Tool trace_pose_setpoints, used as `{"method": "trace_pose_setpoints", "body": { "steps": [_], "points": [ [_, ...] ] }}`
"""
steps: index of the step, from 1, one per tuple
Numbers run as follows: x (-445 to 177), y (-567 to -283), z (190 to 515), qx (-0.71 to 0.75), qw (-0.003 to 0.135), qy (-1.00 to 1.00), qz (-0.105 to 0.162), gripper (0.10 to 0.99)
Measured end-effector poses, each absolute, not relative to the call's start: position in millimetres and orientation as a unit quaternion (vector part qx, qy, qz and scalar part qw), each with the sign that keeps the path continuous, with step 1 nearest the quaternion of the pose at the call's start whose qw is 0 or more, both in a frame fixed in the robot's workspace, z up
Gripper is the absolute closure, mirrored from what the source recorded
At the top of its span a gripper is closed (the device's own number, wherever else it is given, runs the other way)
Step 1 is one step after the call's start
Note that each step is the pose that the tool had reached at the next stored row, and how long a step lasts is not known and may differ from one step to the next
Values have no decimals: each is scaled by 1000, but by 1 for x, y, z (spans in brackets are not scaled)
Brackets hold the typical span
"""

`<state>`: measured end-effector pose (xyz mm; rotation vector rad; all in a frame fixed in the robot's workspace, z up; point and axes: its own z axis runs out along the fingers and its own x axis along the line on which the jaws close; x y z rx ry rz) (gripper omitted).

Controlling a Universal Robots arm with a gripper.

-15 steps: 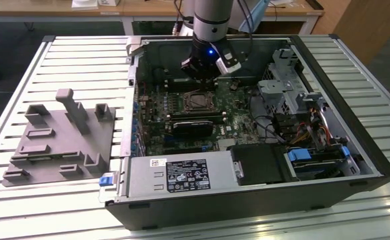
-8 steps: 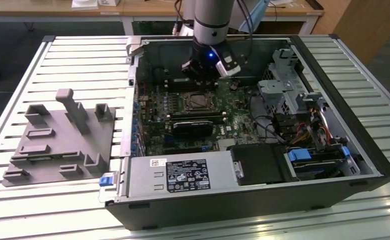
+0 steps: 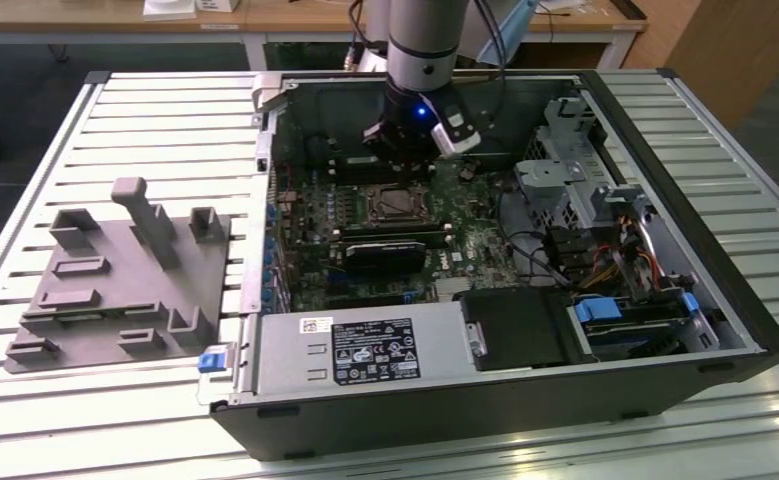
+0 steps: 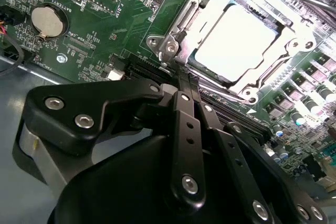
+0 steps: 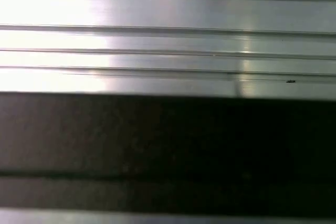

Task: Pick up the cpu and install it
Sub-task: 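Install the first cpu locking lever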

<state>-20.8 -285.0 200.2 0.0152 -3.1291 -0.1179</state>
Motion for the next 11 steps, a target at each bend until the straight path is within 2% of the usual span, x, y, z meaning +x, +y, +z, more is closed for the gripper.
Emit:
{"method": "trace_pose_setpoints", "body": {
  "steps": [11],
  "points": [
    [-21,-285,200,5,5,-999,-31,980]
  ]
}}
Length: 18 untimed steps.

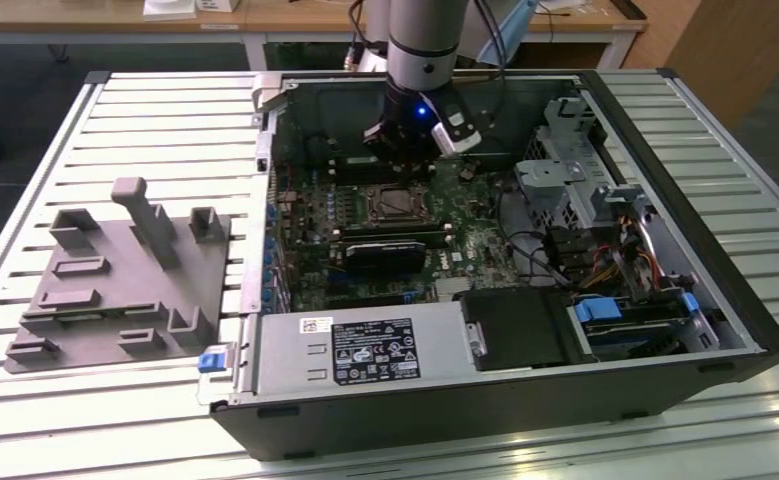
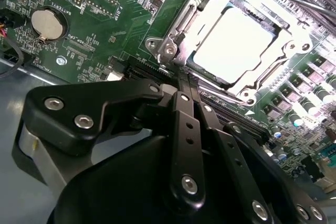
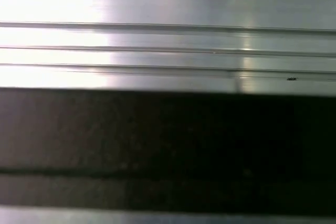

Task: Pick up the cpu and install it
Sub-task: 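Install the first cpu locking lever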

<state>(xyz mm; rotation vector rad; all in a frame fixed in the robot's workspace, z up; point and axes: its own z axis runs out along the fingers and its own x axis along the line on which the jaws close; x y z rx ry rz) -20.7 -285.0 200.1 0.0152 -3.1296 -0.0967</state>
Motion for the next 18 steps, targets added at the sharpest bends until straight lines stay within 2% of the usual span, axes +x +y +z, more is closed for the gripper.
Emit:
{"method": "trace_pose_setpoints", "body": {
  "steps": [18],
  "points": [
    [-20,-285,201,5,5,-1000,-27,980]
  ]
}}
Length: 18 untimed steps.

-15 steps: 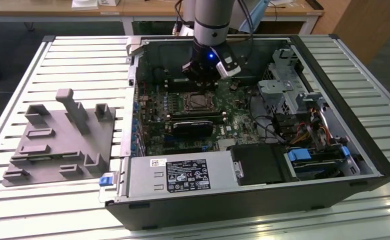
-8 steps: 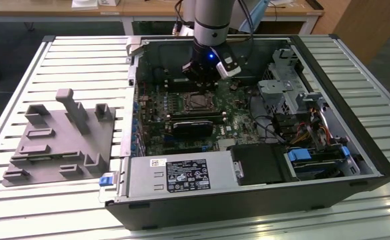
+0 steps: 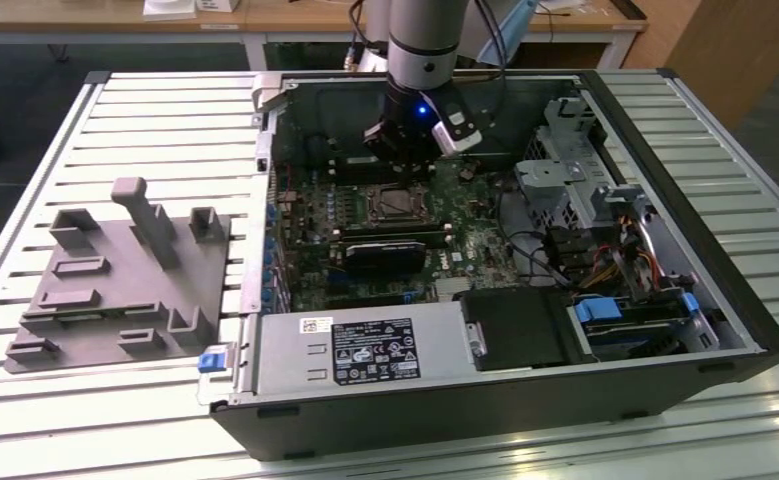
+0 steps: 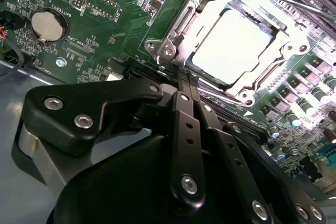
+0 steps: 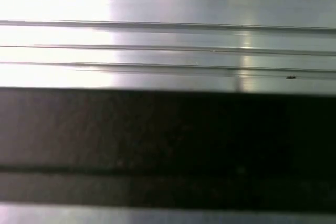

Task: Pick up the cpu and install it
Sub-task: 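Install the first cpu locking lever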

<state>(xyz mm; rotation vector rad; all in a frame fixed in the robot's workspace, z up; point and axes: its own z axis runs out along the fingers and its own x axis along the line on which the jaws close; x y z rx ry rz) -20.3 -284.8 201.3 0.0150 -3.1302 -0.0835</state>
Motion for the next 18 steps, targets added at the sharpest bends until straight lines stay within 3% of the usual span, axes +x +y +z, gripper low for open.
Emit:
{"method": "trace_pose_setpoints", "body": {
  "steps": [18],
  "points": [
    [-19,-284,196,5,5,-1000,-16,980]
  ]
}}
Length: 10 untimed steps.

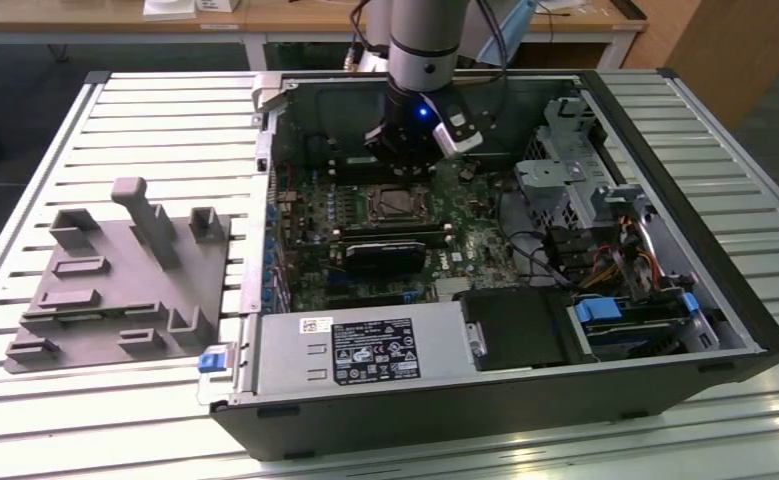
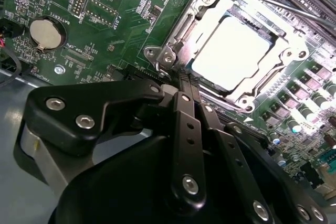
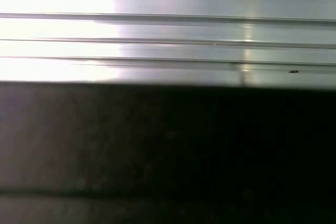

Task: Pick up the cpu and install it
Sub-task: 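Install the first cpu locking lever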

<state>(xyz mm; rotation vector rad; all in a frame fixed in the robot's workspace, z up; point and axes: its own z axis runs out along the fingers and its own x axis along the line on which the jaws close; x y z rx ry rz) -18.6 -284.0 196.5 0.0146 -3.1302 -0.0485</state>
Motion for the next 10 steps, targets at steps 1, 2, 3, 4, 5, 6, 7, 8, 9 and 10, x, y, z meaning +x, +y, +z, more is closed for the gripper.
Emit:
{"method": "trace_pose_setpoints", "body": {
  "steps": [1,2,3,4,5,6,7,8,9,10],
  "points": [
    [-18,-284,196,5,5,-1000,-15,980],
    [-18,-283,196,5,5,-1000,-16,980],
    [-18,-283,196,5,5,-1000,-16,980],
    [-18,-283,196,5,5,-1000,-16,980],
    [-18,-283,196,5,5,-1000,-16,980],
    [-18,-283,196,5,5,-1000,-16,980],
    [-18,-283,197,5,5,-1000,-16,980],
    [-18,-283,198,5,5,-1000,-17,980],
    [-18,-282,200,5,5,-1000,-17,980],
    [-18,-283,203,5,5,-1000,-17,980]
  ]
}}
